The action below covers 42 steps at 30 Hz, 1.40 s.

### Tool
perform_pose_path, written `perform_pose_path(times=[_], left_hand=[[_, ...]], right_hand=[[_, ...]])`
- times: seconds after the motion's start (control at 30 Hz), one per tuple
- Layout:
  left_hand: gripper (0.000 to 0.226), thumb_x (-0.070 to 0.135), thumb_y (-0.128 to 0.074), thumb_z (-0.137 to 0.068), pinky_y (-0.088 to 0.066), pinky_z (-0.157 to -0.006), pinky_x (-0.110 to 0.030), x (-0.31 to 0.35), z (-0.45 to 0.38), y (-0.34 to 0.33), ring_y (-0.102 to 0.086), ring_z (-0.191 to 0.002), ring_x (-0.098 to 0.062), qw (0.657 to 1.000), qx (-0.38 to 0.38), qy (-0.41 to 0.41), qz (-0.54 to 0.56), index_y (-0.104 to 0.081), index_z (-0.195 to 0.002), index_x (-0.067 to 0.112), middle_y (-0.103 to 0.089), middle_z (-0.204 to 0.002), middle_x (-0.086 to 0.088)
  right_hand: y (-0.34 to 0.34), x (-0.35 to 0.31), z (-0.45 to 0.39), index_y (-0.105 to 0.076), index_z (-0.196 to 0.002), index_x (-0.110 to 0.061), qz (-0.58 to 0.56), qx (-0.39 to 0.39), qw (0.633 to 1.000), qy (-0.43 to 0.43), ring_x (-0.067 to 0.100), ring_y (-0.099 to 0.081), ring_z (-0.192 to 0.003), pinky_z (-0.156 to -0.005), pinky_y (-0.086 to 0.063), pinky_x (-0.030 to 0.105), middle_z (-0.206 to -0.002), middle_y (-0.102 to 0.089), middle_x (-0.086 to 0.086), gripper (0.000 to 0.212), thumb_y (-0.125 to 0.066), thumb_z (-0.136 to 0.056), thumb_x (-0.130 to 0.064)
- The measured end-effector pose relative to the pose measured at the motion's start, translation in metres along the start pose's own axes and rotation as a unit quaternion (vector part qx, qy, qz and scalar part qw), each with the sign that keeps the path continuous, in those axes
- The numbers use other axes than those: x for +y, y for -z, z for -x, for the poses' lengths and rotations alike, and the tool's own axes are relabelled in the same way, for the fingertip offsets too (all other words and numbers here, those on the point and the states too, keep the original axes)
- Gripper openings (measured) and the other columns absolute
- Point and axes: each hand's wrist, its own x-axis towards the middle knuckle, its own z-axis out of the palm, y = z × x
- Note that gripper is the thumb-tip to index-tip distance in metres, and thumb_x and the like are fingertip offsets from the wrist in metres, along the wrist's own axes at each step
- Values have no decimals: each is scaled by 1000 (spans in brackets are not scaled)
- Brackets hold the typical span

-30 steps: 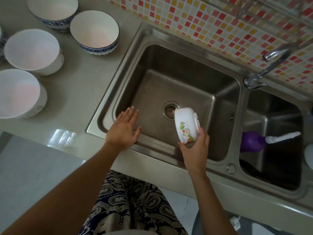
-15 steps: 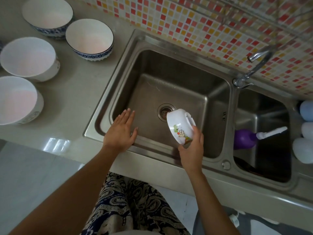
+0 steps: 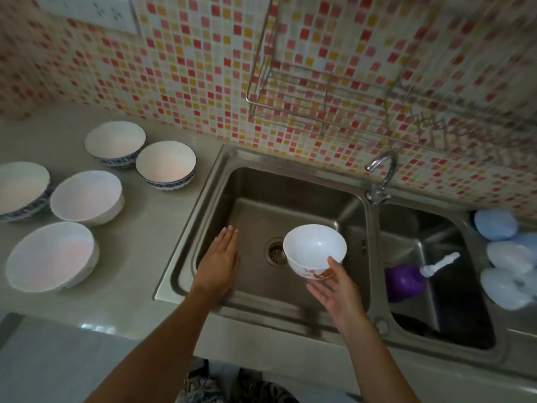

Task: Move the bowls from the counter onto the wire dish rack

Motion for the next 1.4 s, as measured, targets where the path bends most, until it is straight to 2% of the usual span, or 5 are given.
perform_pose_path(times=[0.33,0.87,1.07,1.27,1.4], left_hand=[[53,15,-33,-99,-10,-118,-40,125,-131,139,-10,-145,-26,955,178,-227,-69,-16,-148,5,-15,-156,-12],[78,61,23,-81,12,-116,-37,165,-199,145,29,-139,-18,970,123,-151,-147,20,-146,17,30,-152,-1],[86,64,32,-73,13,-116,-36,166,-199,148,31,-138,-17,970,110,-153,-152,22,-145,16,33,-150,0],[73,59,14,-86,19,-112,-33,167,-198,147,31,-137,-16,968,120,-148,-161,19,-146,17,29,-152,0],[72,58,13,-87,19,-111,-32,167,-198,147,31,-137,-16,966,127,-144,-172,19,-146,18,29,-151,1]], right_hand=[[-40,-131,55,-48,-125,-16,-73,-121,983,116,35,-64,-102,-79,-54,45,-118,-59,16,43,-57,-91,-41],[-92,-274,35,-47,-127,-23,-20,-112,947,302,28,-65,-104,-82,-59,40,-121,-60,6,52,-74,-83,-32],[-116,-289,-4,-45,-136,-23,246,32,824,510,11,-56,-99,-60,-52,14,-120,-54,-8,72,-83,-74,-25],[-118,-284,-47,-34,-146,-27,517,107,603,598,22,-36,-137,-105,-46,41,-150,-39,-3,89,-81,-73,-10],[-121,-286,-52,-31,-148,-25,576,104,568,578,25,-30,-140,-103,-48,41,-153,-34,-1,88,-73,-75,2]])
